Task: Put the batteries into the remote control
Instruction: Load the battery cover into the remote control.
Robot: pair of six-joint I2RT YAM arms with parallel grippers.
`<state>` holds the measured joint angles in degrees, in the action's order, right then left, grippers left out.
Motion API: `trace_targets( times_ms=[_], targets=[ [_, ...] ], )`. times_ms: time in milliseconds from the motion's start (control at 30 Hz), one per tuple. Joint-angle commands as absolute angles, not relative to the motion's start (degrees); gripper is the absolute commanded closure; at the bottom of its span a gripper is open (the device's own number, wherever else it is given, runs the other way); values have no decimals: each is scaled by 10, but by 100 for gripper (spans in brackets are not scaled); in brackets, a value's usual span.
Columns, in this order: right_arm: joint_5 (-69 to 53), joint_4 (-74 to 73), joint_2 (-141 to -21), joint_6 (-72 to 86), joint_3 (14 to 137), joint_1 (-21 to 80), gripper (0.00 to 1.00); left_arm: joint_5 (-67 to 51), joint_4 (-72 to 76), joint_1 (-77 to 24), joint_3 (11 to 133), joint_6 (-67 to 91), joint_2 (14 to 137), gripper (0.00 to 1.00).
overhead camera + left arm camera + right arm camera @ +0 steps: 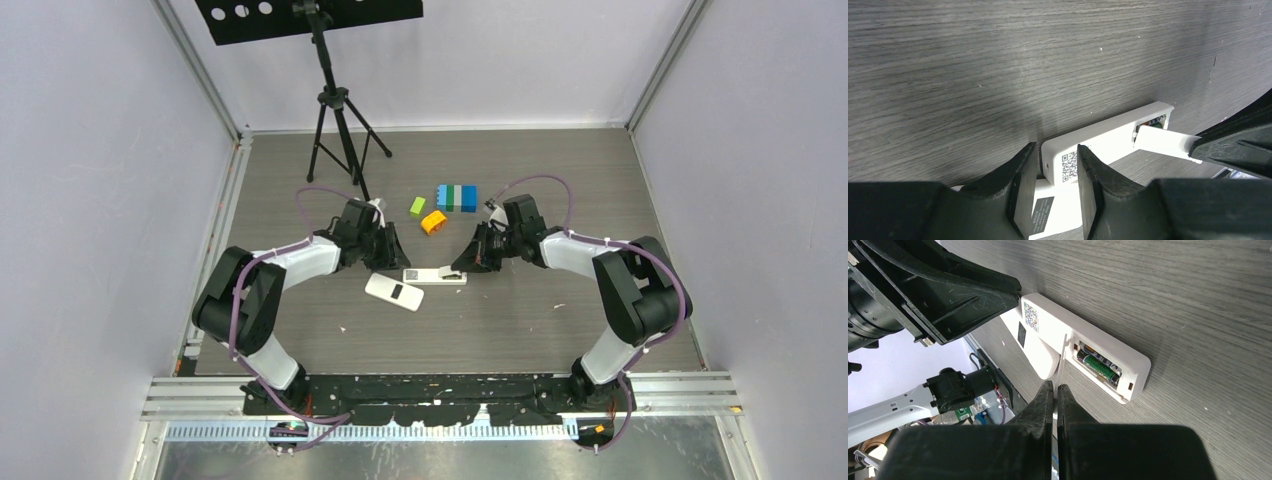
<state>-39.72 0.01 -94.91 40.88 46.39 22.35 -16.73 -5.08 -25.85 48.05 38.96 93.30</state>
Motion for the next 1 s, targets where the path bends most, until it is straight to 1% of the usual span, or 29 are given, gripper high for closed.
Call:
trace_targets(
  times_ms=[0,100,267,400,633,800,967],
  targets=[
    [-398,-5,-958,391,481,222,99,-179,-53,-256,481,390,927,65],
    [-399,-55,-968,371,500,222,100,-182,-54,-256,484,389,930,66],
    [-417,-84,-967,358,504,218,100,-201,-48,-256,487,390,934,75],
    [-411,-101,-962,351,501,214,99,-221,-40,-257,489,394,941,80],
    [-392,-101,-965,346,498,208,100,-218,-42,-257,495,396,950,82],
    [-385,-62,-968,369,499,207,100,-215,-43,-257,498,396,953,82],
    [-367,-57,-976,363,502,207,100,-216,-47,-257,505,396,955,83]
  ],
)
